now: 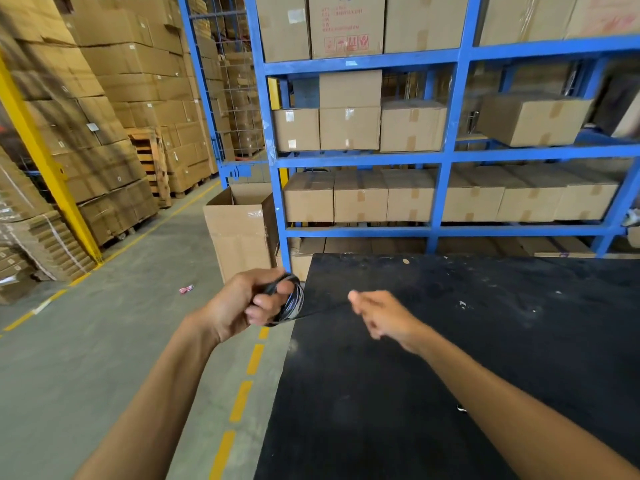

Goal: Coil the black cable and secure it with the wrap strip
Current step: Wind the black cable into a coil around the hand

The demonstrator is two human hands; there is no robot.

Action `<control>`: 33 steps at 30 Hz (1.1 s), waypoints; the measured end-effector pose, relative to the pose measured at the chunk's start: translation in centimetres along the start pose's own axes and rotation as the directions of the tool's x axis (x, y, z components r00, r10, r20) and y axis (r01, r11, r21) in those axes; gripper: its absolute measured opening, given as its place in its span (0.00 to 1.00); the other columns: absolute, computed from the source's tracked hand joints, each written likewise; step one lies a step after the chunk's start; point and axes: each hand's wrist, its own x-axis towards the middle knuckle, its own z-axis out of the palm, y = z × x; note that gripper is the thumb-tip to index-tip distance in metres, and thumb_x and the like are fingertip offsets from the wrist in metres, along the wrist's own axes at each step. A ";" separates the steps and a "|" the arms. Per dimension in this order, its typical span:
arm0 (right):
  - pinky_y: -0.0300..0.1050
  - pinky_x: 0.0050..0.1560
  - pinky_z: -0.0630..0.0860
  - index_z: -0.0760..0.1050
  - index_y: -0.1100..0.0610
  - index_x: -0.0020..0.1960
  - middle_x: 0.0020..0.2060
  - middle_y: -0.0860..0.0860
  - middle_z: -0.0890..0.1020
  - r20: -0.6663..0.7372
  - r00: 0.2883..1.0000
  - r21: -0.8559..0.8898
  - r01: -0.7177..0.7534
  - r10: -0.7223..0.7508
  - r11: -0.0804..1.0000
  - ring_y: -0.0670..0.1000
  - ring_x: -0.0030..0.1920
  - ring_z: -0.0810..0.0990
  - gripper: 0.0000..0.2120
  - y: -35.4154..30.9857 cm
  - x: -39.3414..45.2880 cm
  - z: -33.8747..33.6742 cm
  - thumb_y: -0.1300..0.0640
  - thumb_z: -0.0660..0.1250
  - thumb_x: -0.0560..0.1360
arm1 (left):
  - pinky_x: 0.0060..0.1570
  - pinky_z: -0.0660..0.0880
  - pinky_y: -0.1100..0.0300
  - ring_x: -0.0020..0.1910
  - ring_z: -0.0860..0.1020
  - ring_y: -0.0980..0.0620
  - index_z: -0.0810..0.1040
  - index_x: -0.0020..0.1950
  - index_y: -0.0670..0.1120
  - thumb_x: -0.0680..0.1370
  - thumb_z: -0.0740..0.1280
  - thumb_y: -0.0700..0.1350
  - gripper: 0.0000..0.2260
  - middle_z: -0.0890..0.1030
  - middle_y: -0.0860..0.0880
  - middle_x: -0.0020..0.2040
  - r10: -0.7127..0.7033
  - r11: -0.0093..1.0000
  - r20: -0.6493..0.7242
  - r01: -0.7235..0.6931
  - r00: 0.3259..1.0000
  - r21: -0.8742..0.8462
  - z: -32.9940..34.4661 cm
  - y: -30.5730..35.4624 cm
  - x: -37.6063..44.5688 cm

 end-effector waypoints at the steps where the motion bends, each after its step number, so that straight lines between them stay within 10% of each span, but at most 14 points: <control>1: 0.42 0.30 0.63 0.72 0.57 0.41 0.24 0.45 0.65 -0.040 0.999 0.053 -0.001 0.003 0.999 0.46 0.24 0.62 0.19 -0.8 0.2 -1.1 0.44 0.58 0.82 | 0.17 0.50 0.68 0.23 0.49 0.56 0.70 0.33 0.46 0.81 0.54 0.49 0.18 0.59 0.54 0.23 -0.039 0.993 -0.038 0.043 0.999 0.108 0.1 -0.5 0.1; 6: 0.40 0.27 0.59 0.76 0.57 0.47 0.27 0.46 0.64 -0.016 0.982 0.099 0.190 -0.190 0.977 0.46 0.26 0.60 0.17 -6.8 -0.3 -1.6 0.48 0.55 0.84 | 0.22 0.55 0.65 0.22 0.55 0.55 0.70 0.37 0.45 0.84 0.49 0.47 0.19 0.61 0.51 0.24 0.089 0.871 -0.173 0.007 0.981 0.492 1.3 -2.8 2.4; 14: 0.32 0.33 0.67 0.73 0.58 0.45 0.28 0.44 0.73 0.052 0.924 -0.134 0.383 -0.379 0.914 0.39 0.29 0.70 0.12 -6.3 -3.5 4.2 0.57 0.56 0.84 | 0.25 0.67 0.63 0.22 0.68 0.56 0.75 0.39 0.45 0.84 0.50 0.50 0.20 0.74 0.54 0.25 0.444 0.893 -0.411 -0.432 0.797 0.127 1.5 -2.2 5.8; 23: 0.40 0.31 0.62 0.68 0.50 0.43 0.26 0.41 0.67 -0.082 0.898 -0.096 0.424 -0.431 0.901 0.43 0.29 0.63 0.13 -2.3 -3.7 6.8 0.50 0.55 0.84 | 0.40 0.72 0.65 0.39 0.76 0.60 0.79 0.49 0.48 0.83 0.56 0.50 0.14 0.82 0.55 0.42 0.764 0.618 -0.247 -0.566 0.596 0.546 2.4 -1.8 6.5; 28: 0.30 0.27 0.63 0.68 0.55 0.43 0.25 0.40 0.69 0.126 0.949 -0.004 0.293 -0.290 0.956 0.41 0.25 0.65 0.15 -0.2 -3.5 7.1 0.50 0.54 0.85 | 0.38 0.74 0.62 0.34 0.74 0.55 0.76 0.60 0.41 0.84 0.53 0.47 0.16 0.75 0.52 0.37 0.615 0.749 -0.164 -0.636 0.772 -0.186 3.8 0.7 5.7; 33: 0.36 0.20 0.55 0.69 0.54 0.40 0.21 0.43 0.64 -0.001 1.000 0.086 -0.029 0.030 0.996 0.42 0.20 0.58 0.16 2.1 -2.3 3.2 0.48 0.56 0.84 | 0.26 0.60 0.64 0.25 0.57 0.56 0.73 0.45 0.45 0.83 0.53 0.47 0.13 0.65 0.54 0.30 0.441 0.866 0.014 -0.421 0.898 -0.268 3.0 3.1 3.2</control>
